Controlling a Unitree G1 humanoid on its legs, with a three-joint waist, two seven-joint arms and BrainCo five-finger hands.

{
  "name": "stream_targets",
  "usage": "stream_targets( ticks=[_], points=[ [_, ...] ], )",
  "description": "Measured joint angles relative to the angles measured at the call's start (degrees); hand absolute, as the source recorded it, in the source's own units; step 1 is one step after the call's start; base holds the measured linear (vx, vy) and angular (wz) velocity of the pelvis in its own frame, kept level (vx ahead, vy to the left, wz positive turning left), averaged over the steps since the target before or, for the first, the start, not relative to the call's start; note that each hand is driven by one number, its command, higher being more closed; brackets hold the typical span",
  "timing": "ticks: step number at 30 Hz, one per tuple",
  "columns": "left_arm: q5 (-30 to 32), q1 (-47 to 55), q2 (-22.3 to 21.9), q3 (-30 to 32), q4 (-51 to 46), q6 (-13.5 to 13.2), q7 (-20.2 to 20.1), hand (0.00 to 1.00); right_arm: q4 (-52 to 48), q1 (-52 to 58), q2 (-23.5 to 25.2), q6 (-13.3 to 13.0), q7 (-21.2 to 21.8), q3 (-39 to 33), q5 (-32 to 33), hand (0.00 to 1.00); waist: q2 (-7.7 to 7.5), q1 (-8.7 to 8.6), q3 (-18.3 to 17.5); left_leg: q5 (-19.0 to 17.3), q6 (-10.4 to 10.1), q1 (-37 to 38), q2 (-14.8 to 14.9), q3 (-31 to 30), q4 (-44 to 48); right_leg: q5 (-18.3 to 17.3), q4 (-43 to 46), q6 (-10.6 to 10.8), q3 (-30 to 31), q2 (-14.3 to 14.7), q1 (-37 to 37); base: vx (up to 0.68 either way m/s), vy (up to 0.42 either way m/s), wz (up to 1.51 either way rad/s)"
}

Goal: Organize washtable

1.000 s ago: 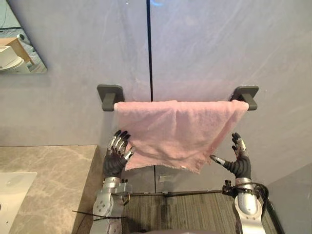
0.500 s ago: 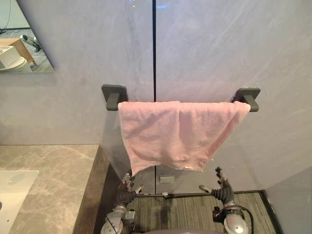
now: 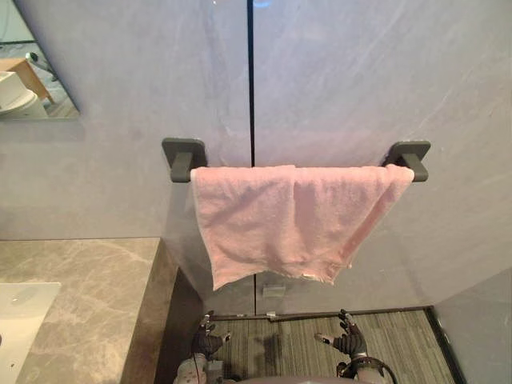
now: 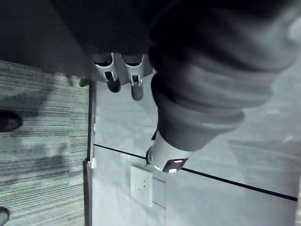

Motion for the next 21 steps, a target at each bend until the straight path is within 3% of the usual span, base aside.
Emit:
stream_targets(
  ticks=[2,3,4,5,6,8,9,11,12,15,16,17,19,20,21],
  points=[
    [0.04,-1.62,0.48,0.06,0.2,0.17,0.86,0.0,0.31,-2.11,0.2,0.17,-0.11,0.07,-0.02,0.0,-0.51,0.01,1.37,-2.47,0.12,-3.75,1.5,0.67,5.66,0.56,3.08,0.86,0.42,0.66,-2.91,-0.09,-0.024,-0.2],
    [0.03,-1.93,0.41,0.07,0.19,0.17,0.98,0.0,0.35,-2.53,0.07,0.18,-0.13,0.09,-0.02,0.0,-0.12,0.17,1.41,-2.87,0.19,-4.84,2.42,0.89,6.98,1.04,4.01,1.61,0.53,1.16,-3.89,-0.08,-0.026,-0.11],
    [0.02,-2.4,0.2,0.44,0.14,0.17,1.08,0.0,0.41,-3.38,-0.03,0.18,-0.16,0.37,-0.02,0.0,0.96,0.2,2.09,-3.01,0.3,-5.85,3.57,1.18,8.18,0.58,7.03,0.93,0.58,1.62,-5.44,-0.04,-0.007,-0.05],
    [0.04,-2.86,0.14,0.73,0.17,0.22,1.08,0.0,0.54,-3.96,-0.2,0.18,-0.13,0.89,-0.03,0.0,0.57,0.15,2.0,-3.01,0.31,-6.54,3.93,1.09,9.08,-1.97,14.27,-1.4,-0.4,0.67,-7.37,0.0,-0.012,0.12],
    [0.01,-3.21,0.07,1.24,0.13,0.21,1.32,0.0,1.02,-4.41,-0.17,0.18,-0.11,1.24,-0.02,0.0,0.52,0.2,1.98,-3.03,0.31,-7.38,4.37,0.18,10.44,-3.97,21.59,-0.83,-0.51,-1.14,-7.56,0.01,-0.047,0.32],
    [0.02,-4.06,0.14,1.85,0.14,0.18,1.29,0.0,1.57,-4.73,-0.2,0.12,-0.09,1.73,-0.03,0.0,-0.05,0.22,1.66,-2.99,0.26,-10.31,4.66,-1.99,13.1,-4.11,27.66,-0.32,0.94,-4.47,-5.65,0.0,-0.166,0.52],
    [0.02,-4.05,0.04,2.5,0.2,0.22,1.36,0.0,1.73,-5.14,-0.14,0.12,0.0,2.27,-0.07,0.0,-0.79,0.82,1.35,-2.95,0.19,-12.52,4.64,-2.33,15.15,-3.45,27.1,-0.24,2.89,-6.1,-3.59,-0.04,-0.222,0.38],
    [0.02,-4.08,-0.21,2.74,0.72,0.28,1.44,0.0,2.68,-6.1,-0.27,0.22,0.05,2.42,-0.1,0.0,-1.03,1.83,1.27,-2.15,-0.9,-14.6,5.2,-3.08,16.78,-5.42,23.48,2.19,4.79,-5.28,-1.48,-0.15,-0.282,0.26],
    [0.02,-3.84,-0.85,3.11,1.38,0.3,1.55,0.0,3.04,-6.76,-0.79,0.25,0.02,2.36,-0.1,0.0,0.37,2.31,1.55,-0.67,-2.13,-14.6,6.21,-4.19,15.69,-6.44,21.34,3.11,4.87,-3.88,-0.16,-0.19,-0.295,0.33],
    [0.02,-4.02,-1.72,3.19,1.3,0.01,2.36,0.0,3.16,-7.08,-1.71,0.22,-0.01,3.81,-0.12,0.0,-0.13,3.7,1.65,2.33,-3.96,-16.14,6.53,-4.82,14.41,-13.04,16.46,3.42,4.17,-3.45,2.09,-0.23,-0.308,0.27],
    [0.03,-4.37,-1.87,3.18,1.49,-0.01,2.4,0.0,3.15,-8.01,-1.96,0.14,-0.08,4.5,-0.12,0.0,0.13,4.05,1.75,3.64,-5.2,-17.8,7.36,-5.27,14.08,-15.45,14.25,2.39,2.43,-2.58,2.04,-0.37,-0.386,0.3],
    [0.52,-5.4,-1.87,3.05,3.21,-0.04,2.44,0.0,3.57,-9.05,-2.01,0.02,-0.31,4.63,-0.14,0.0,1.82,3.77,2.31,6.48,-6.08,-18.98,8.6,-7.05,12.31,-16.12,11.44,1.52,0.07,-0.15,2.55,-0.32,-0.303,0.42],
    [1.08,-5.58,-2.37,2.42,3.96,-0.02,2.44,0.0,3.8,-9.01,-2.43,0.04,-0.42,4.54,-0.15,0.0,3.26,2.72,3.22,10.73,-5.91,-18.54,9.96,-7.7,9.41,-15.6,11.85,0.64,-2.32,1.92,3.23,-0.35,-0.263,0.7],
    [1.45,-5.66,-2.34,2.06,3.94,-0.09,2.64,0.0,4.54,-8.32,-2.61,0.1,-0.56,4.54,-0.16,0.0,3.48,2.65,3.67,16.12,-6.05,-17.17,10.15,-7.33,5.42,-15.47,13.11,0.38,-4.27,2.51,2.85,-0.32,-0.189,0.72],
    [1.83,-5.73,-2.14,2.04,3.91,-0.09,2.89,0.0,4.88,-8.15,-2.67,0.17,-0.63,4.51,-0.15,0.0,2.99,2.55,3.9,17.94,-5.34,-16.66,9.91,-6.93,3.91,-15.23,13.38,-1.33,-5.57,2.37,2.71,-0.3,-0.153,0.54]
  ],
)
